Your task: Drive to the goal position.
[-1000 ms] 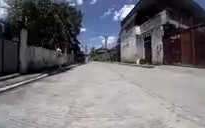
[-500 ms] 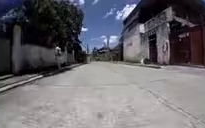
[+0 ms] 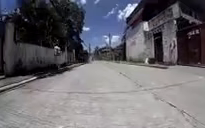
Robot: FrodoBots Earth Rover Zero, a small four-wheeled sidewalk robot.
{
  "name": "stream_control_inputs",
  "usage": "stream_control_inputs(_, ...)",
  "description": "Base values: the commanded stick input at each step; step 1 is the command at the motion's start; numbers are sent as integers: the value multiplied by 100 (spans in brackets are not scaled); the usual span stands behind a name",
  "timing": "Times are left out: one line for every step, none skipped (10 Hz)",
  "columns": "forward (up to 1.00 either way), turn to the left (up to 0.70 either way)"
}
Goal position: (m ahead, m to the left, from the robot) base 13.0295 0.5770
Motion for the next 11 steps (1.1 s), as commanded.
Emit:
stream_control_inputs(100, 0)
stream_control_inputs(100, 0)
stream_control_inputs(100, 0)
stream_control_inputs(100, 0)
stream_control_inputs(100, 0)
stream_control_inputs(100, 0)
stream_control_inputs(100, 0)
stream_control_inputs(100, 0)
stream_control_inputs(100, 0)
stream_control_inputs(100, 0)
stream_control_inputs(100, 0)
